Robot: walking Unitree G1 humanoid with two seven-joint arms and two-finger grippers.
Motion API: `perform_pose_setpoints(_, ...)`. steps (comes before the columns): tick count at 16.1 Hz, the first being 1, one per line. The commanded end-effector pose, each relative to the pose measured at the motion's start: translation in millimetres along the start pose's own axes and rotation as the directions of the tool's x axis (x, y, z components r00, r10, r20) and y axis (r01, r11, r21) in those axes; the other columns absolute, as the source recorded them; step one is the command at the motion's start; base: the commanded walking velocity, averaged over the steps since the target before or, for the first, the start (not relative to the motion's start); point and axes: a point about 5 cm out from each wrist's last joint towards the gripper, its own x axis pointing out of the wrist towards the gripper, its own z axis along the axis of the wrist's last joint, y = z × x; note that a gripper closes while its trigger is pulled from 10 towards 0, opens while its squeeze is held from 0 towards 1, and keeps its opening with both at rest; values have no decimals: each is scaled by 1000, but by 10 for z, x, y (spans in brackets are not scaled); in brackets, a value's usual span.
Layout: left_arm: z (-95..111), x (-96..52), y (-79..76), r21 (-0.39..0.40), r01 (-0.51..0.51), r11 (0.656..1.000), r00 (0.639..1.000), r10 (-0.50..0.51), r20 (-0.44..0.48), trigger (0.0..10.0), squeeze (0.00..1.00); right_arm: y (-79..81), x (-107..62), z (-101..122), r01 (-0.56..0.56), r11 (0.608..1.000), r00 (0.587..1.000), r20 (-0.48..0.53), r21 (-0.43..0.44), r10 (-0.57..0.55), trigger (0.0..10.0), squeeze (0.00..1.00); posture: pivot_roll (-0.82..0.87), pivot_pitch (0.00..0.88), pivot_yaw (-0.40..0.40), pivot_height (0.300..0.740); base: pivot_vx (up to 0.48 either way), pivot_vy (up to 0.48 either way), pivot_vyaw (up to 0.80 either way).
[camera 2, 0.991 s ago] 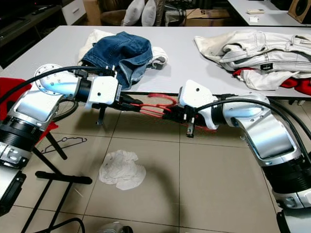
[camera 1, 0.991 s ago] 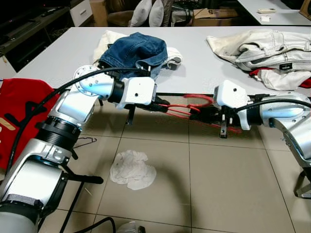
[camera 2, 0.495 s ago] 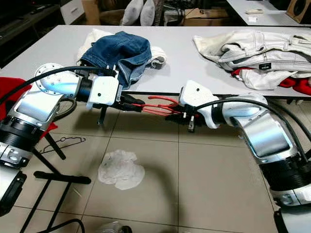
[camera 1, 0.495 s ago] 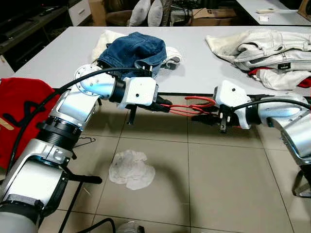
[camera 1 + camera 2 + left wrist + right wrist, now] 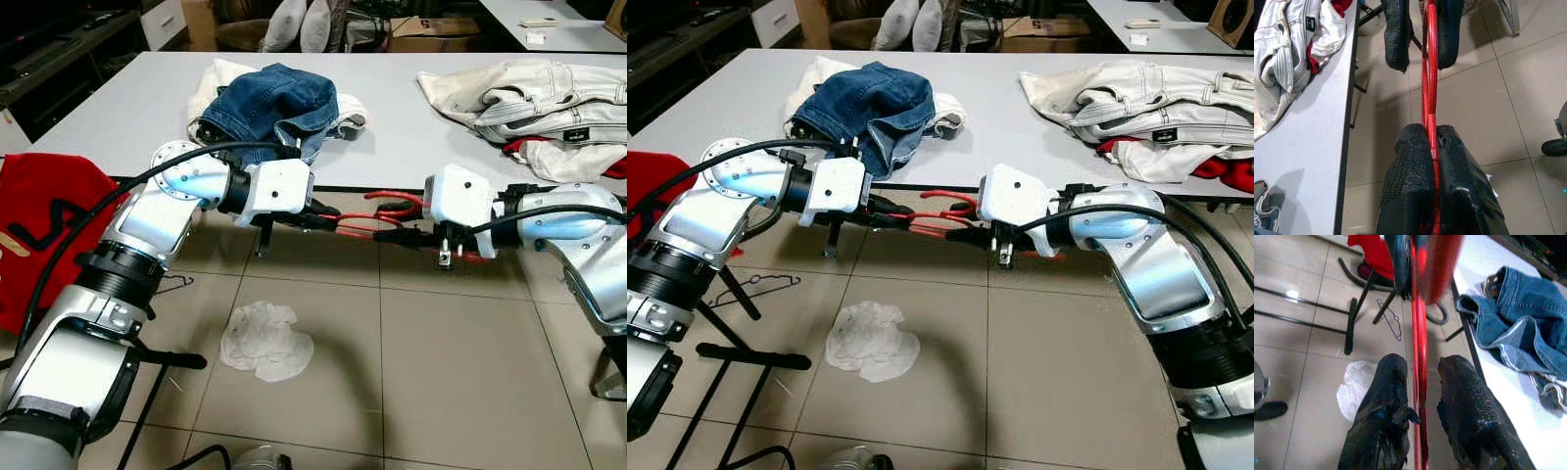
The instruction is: Hang hanger
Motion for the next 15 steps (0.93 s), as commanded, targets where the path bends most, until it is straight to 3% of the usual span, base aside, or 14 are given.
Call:
perform_pose_setpoints(1, 8, -29, 10, -1, -9, 1000, 1000, 9, 5, 0, 0, 18, 4, -42, -17, 1000, 999, -29, 1, 17, 10000, 0, -93, 0, 71, 740, 0, 0, 0)
perform_pose_setpoints(3, 5, -36, 20, -3, -10, 1000, 1000, 10, 3, 0, 0, 11, -1, -82, -16, 1000, 998, -56, 17, 17, 10000, 0, -92, 0, 71, 740, 0, 0, 0)
perform_pose_setpoints(5, 23, -35, 21, -2, -8, 1000, 1000, 8, 9, 0, 0, 0, 11, -114, -9, 999, 998, -62, 33, 11, 6745, 0, -92, 0, 73, 740, 0, 0, 0)
perform_pose_setpoints(6, 32, -30, 19, -1, -3, 1000, 1000, 3, 13, 0, 0, -12, 26, -108, -3, 999, 999, -47, 48, 5, 4157, 0, -91, 0, 73, 740, 0, 0, 0)
perform_pose_setpoints(7, 33, -29, 18, -1, -2, 1000, 1000, 2, 13, 0, 0, -14, 29, -102, -2, 999, 999, -42, 50, 5, 3804, 0, -91, 0, 73, 740, 0, 0, 0)
perform_pose_setpoints(9, 37, -25, 17, -1, 2, 1000, 1000, -2, 15, 0, 0, -15, 33, -79, -8, 998, 1000, -25, 54, 9, 1373, 0, -90, 0, 73, 740, 0, 0, 0)
perform_pose_setpoints(10, 37, -25, 19, -1, 3, 1000, 1000, -3, 14, 0, 0, -16, 33, -77, -8, 998, 1000, -23, 55, 9, 1216, 0, -91, 0, 73, 740, 0, 0, 0)
perform_pose_setpoints(11, 36, -25, 19, -1, 5, 1000, 1000, -5, 13, 0, 0, -19, 35, -69, -10, 998, 1000, -15, 57, 11, 118, 0, -91, 0, 74, 740, 0, 0, 0)
perform_pose_setpoints(15, 30, -31, 24, -4, 4, 1000, 1000, -4, 11, 0, 0, -6, 32, -60, -26, 998, 1000, 4, 65, 26, 0, 0, -93, 0, 74, 740, 0, 0, 0)
